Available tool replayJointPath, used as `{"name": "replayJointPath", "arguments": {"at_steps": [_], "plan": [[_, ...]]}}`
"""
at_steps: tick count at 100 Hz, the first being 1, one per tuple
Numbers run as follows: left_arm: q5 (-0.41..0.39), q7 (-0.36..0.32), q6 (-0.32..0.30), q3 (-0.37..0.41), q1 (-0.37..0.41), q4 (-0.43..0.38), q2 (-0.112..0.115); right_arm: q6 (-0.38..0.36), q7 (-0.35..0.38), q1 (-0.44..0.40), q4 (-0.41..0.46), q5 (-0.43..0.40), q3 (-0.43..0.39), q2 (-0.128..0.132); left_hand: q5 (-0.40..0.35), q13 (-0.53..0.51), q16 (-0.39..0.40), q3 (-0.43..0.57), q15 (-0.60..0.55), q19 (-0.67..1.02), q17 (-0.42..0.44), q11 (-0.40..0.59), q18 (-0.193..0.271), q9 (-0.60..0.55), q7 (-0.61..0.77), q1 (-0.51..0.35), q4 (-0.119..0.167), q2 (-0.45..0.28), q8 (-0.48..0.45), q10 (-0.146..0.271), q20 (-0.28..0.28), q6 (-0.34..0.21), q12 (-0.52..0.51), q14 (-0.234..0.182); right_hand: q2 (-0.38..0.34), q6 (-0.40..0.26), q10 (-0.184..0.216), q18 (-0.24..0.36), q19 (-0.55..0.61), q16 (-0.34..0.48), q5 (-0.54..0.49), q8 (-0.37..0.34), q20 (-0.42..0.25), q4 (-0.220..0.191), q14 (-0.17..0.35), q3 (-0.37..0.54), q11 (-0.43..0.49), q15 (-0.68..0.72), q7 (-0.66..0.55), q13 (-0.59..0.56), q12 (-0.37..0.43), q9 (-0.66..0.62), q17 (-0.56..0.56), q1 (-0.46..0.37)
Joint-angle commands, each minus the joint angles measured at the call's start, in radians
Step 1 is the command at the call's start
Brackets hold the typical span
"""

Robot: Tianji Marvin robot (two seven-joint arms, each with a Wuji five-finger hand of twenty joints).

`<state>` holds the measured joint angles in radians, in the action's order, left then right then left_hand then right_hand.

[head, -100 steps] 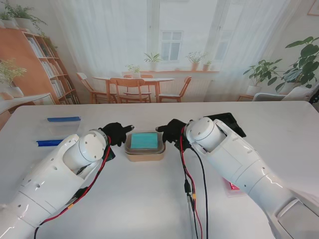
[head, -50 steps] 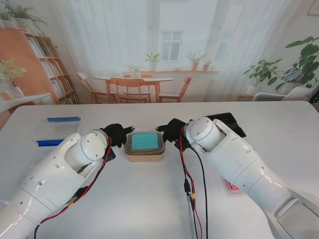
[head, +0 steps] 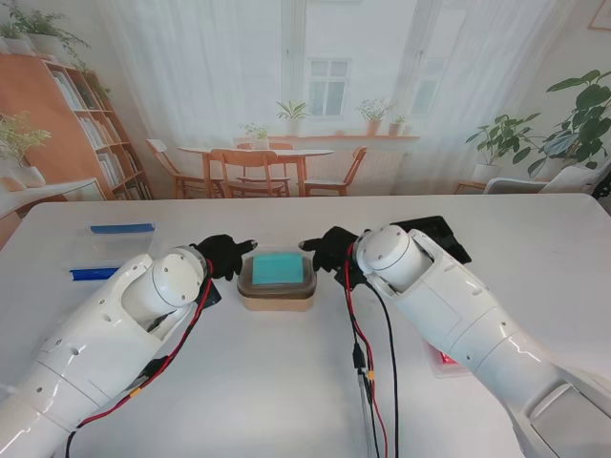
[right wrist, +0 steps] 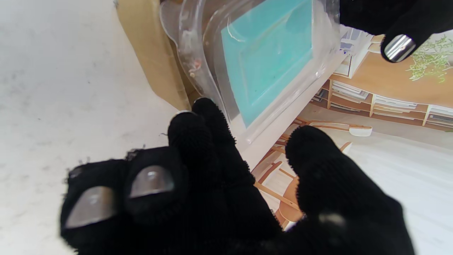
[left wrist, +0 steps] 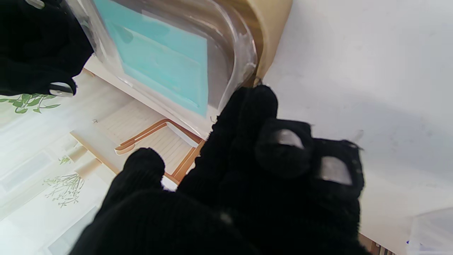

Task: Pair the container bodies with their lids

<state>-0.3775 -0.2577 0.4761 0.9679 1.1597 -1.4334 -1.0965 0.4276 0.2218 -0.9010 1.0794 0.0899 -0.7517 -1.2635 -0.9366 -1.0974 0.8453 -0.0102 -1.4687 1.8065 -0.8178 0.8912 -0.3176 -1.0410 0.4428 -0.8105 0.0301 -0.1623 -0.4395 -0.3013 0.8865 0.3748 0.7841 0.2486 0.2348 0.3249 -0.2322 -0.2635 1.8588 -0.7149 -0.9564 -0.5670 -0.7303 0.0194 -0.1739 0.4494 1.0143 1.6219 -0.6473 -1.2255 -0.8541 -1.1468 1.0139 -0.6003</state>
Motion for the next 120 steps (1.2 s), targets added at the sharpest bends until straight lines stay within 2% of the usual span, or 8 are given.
{"name": "replayJointPath", "arguments": {"at_steps": [1,27,75,120], "plan": [[0.008,-0.006,-0.009,-0.003,0.005,-0.022,-0.015,-0.003,0.014,-0.001,0.023,0.010,-0.002,-0.012,0.027,-0.002,0.010,-0.018,0.014,0.105,-0.012,0.006,0.094,0.001,-0.038,-0.019,-0.022,-0.017,0.019,0.050,0.013,-0.001,-0.002,0.008,0.014,0.052,-0.116,0.158,0.193,-0.010,0.015,0.036,-0.015,-0.018,0.057,0.015,0.028,0.067,0.057,0.003,0.009,0.007,0.027,0.030],[0.007,-0.014,0.001,0.008,0.016,-0.055,-0.011,-0.003,0.009,-0.012,0.039,0.014,-0.010,-0.010,0.026,-0.002,0.010,-0.017,0.014,0.105,-0.012,0.007,0.094,0.000,-0.037,-0.020,-0.022,-0.017,0.018,0.049,0.013,-0.002,-0.002,0.008,0.013,0.053,-0.115,0.161,0.192,-0.010,0.012,0.036,-0.015,-0.018,0.060,0.019,0.029,0.067,0.052,0.002,0.009,0.004,0.029,0.031],[0.001,-0.035,0.024,0.015,0.033,-0.082,-0.002,0.019,0.007,-0.058,0.120,-0.015,-0.029,0.015,0.026,-0.002,0.010,-0.017,0.014,0.105,-0.012,0.007,0.094,-0.001,-0.036,-0.019,-0.022,-0.016,0.016,0.050,0.013,0.000,-0.002,0.007,0.013,0.055,-0.115,0.164,0.196,-0.008,0.007,0.031,-0.010,-0.017,0.061,0.020,0.031,0.071,0.041,-0.005,0.009,-0.003,0.039,0.034],[-0.001,-0.058,0.042,-0.001,0.014,-0.069,0.003,0.031,0.010,-0.053,0.114,-0.037,-0.009,0.015,0.026,-0.002,0.010,-0.017,0.014,0.105,-0.012,0.006,0.094,0.000,-0.039,-0.020,-0.023,-0.017,0.016,0.048,0.013,-0.001,-0.002,0.007,0.013,0.055,-0.116,0.164,0.198,-0.006,0.014,0.033,-0.006,-0.017,0.061,0.021,0.027,0.071,0.047,-0.004,0.010,0.002,0.039,0.036]]}}
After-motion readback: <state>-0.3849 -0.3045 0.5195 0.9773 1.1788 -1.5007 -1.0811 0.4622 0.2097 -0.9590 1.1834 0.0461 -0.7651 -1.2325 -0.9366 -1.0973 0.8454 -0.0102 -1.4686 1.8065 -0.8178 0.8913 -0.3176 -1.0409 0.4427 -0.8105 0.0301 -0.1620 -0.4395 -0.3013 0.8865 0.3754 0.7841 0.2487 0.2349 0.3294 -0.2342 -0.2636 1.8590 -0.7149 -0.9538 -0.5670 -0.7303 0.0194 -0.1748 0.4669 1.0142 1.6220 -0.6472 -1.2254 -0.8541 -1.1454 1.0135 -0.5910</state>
